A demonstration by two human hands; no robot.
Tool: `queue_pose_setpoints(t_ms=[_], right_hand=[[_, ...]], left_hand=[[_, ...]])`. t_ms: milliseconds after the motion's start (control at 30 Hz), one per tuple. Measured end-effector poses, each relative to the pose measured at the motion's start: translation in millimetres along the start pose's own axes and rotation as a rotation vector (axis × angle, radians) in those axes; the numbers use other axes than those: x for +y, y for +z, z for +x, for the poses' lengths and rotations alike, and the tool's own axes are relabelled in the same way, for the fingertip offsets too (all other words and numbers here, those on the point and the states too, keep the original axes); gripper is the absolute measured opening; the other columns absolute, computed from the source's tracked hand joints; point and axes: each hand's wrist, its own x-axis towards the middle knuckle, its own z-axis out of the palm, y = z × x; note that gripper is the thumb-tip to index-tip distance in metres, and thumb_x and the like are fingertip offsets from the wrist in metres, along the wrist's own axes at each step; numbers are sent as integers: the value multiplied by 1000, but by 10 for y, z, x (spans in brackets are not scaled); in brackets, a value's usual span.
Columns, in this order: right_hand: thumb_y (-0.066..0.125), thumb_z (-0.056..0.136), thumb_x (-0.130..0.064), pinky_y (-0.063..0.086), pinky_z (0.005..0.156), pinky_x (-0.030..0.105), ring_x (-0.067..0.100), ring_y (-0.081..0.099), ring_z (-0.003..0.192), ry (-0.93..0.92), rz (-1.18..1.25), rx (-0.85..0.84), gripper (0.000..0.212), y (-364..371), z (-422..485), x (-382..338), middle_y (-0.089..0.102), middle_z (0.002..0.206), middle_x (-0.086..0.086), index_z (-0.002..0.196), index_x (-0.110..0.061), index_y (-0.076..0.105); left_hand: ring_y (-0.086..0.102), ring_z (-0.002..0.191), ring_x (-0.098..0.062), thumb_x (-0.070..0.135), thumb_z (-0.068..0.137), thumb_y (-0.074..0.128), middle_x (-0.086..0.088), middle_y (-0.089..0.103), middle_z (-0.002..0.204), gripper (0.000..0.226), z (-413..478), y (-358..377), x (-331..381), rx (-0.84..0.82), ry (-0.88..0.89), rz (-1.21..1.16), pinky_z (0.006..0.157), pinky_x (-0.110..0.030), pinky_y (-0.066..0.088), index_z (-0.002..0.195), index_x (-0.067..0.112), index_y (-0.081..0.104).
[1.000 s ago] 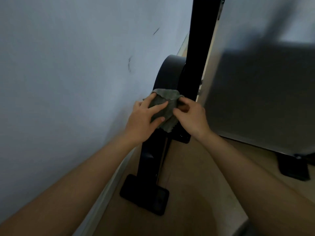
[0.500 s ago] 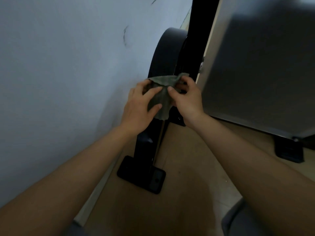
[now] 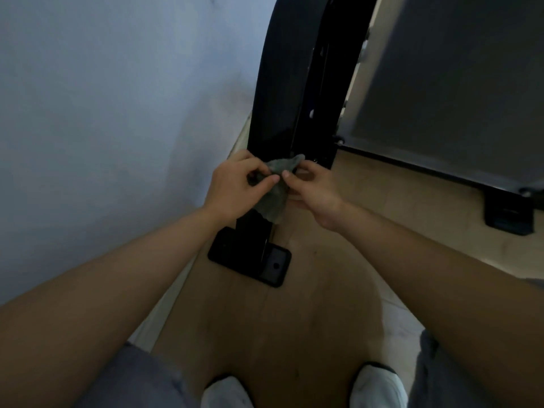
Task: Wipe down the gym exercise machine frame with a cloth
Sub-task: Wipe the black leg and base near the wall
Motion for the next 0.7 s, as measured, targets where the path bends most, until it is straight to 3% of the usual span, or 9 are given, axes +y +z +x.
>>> queue_pose_setpoints(t_ms=[67, 200, 333, 433, 567, 700], right_hand=[[69, 94, -9, 62, 73, 33, 26, 70, 105, 33, -46, 3, 23, 74, -49, 191, 70, 107, 2, 116, -13, 62], [72, 89, -3, 57, 93, 49, 28, 69, 106, 84, -113, 76, 21, 264, -101, 566, 71, 112, 10, 102, -16, 61], [69, 92, -5, 60, 82, 40, 23, 67, 99, 228, -82, 97, 29, 369, -199, 900, 68, 103, 1, 91, -30, 54], [67, 95, -8, 57, 74, 34, 22, 65, 99, 336, -102, 53, 18, 410, -241, 1125, 66, 104, 3, 105, -19, 57], [68, 94, -8, 61, 68, 39, 29, 68, 104, 467, -114, 26, 29, 503, -280, 1318, 66, 118, 13, 120, -10, 54], [66, 94, -3, 60, 76, 40, 30, 66, 100, 471, -111, 55, 31, 536, -306, 1335, 63, 110, 13, 121, -9, 51]], left_hand=[[61, 77, -12, 31, 82, 79, 5, 63, 87, 14, -165, 69, -86, -4, -94, 35, 69, -32, 52, 85, 18, 75], [62, 78, -15, 27, 82, 80, 2, 67, 86, 10, -539, 267, -129, -76, -276, 122, 65, -25, 41, 83, 18, 76], [64, 86, -17, 30, 86, 77, 1, 69, 96, 11, -812, 332, -227, -274, -361, 155, 71, -27, 48, 90, 20, 77], [67, 92, -18, 29, 87, 76, 0, 73, 101, 15, -911, 290, -342, -434, -359, 172, 72, -23, 46, 99, 20, 77], [66, 101, -18, 37, 88, 73, 2, 72, 107, 30, -1075, 287, -475, -713, -390, 232, 81, -27, 52, 115, 24, 74], [61, 104, -20, 31, 93, 69, -2, 66, 112, 30, -1166, 347, -467, -976, -416, 175, 87, -32, 51, 119, 16, 68]])
